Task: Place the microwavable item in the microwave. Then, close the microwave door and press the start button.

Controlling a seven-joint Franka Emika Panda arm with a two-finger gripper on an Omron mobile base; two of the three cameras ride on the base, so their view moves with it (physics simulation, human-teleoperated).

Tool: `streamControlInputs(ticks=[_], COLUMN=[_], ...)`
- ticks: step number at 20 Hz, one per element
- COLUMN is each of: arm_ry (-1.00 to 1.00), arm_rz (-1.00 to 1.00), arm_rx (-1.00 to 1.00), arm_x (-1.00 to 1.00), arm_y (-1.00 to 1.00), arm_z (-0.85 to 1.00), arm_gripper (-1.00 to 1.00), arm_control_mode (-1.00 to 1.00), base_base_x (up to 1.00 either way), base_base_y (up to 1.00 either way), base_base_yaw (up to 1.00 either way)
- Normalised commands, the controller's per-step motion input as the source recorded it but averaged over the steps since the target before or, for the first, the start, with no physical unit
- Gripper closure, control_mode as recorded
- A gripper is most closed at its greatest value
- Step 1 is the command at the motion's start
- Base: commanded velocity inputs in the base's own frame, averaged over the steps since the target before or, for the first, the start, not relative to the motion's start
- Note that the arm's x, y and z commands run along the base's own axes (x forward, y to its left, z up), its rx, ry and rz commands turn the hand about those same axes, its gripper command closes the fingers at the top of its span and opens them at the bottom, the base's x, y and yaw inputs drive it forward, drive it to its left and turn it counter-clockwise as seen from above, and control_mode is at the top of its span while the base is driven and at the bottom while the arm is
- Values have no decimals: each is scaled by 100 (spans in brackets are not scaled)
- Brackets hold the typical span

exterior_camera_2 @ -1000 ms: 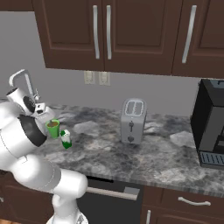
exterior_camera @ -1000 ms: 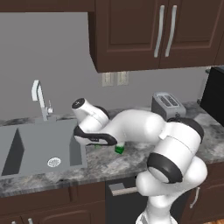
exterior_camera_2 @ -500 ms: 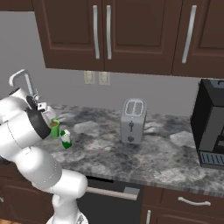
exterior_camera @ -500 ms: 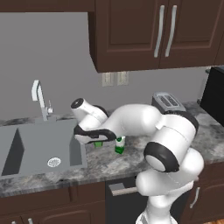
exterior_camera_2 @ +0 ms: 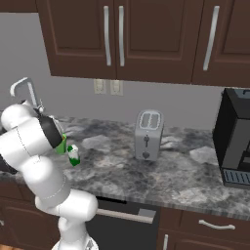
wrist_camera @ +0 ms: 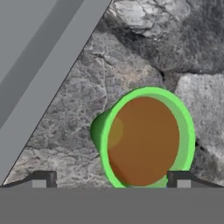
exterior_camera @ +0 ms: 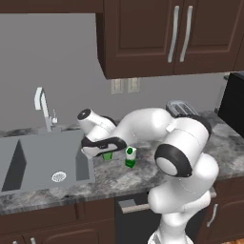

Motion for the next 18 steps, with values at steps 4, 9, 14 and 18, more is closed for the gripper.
streamControlInputs(ticks=[4, 9, 14, 18], arm_ry=[4, 5, 7, 6], arm_rz=[6, 5, 5, 4], arm_rx=[0, -1, -1, -1], arm_x=[16, 14, 16, 6], arm_y=[7, 13, 12, 9], arm_z=[-15, -15, -16, -16], arm_gripper=[-100, -100, -100, -100], arm_control_mode=[-100, -100, -100, -100], base_base_x=[0, 0, 0, 0], base_base_y=[0, 0, 0, 0], base_base_yaw=[0, 0, 0, 0])
